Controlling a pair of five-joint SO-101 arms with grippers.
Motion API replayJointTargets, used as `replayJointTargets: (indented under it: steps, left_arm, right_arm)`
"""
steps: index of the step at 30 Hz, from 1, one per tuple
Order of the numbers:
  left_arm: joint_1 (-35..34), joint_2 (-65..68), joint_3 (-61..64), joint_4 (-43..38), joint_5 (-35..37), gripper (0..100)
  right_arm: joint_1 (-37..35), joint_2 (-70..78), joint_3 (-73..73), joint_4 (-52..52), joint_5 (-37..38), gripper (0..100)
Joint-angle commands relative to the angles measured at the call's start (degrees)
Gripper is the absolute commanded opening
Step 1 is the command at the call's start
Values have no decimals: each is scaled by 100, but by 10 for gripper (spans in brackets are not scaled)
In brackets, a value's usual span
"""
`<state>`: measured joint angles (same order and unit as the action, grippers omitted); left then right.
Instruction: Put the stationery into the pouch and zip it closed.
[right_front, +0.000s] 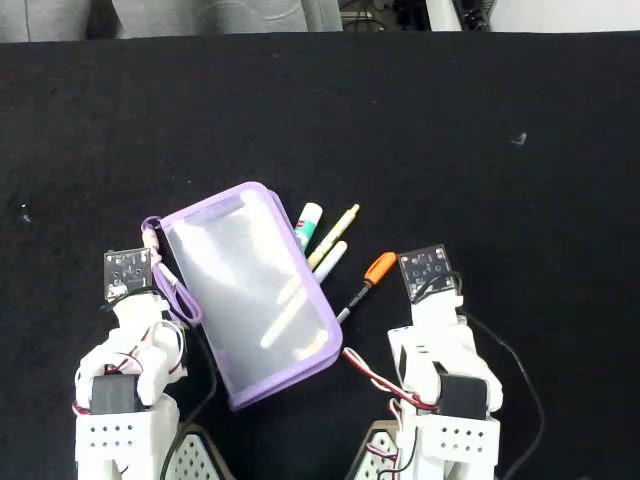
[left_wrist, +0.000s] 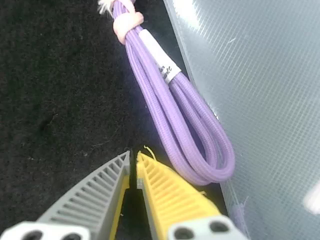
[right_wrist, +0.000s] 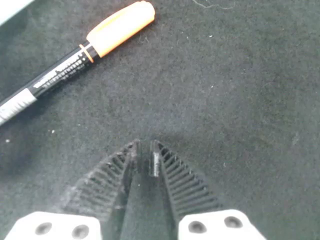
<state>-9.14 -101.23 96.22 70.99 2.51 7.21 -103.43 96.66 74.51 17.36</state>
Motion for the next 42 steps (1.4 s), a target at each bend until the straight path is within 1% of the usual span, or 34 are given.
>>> replayJointTargets:
  steps: [1,27,33,37,42]
  left_arm:
    - [-40,-35,136,44,35,30]
    - [-40,-35,136,44,35,30]
    - [-40,-35,136,44,35,30]
    - [-40,-35,136,44,35,30]
    - [-40,-35,136,44,35,30]
  right_arm:
    - [53,-488,-22,18,-9,40]
    - [26,-488,-22,18,-44,40]
    - [-229,-488,-22,18,-44,41]
    - [-273,-488,-22,18,-9,42]
    - [-273,-488,-22,-343,-44,40]
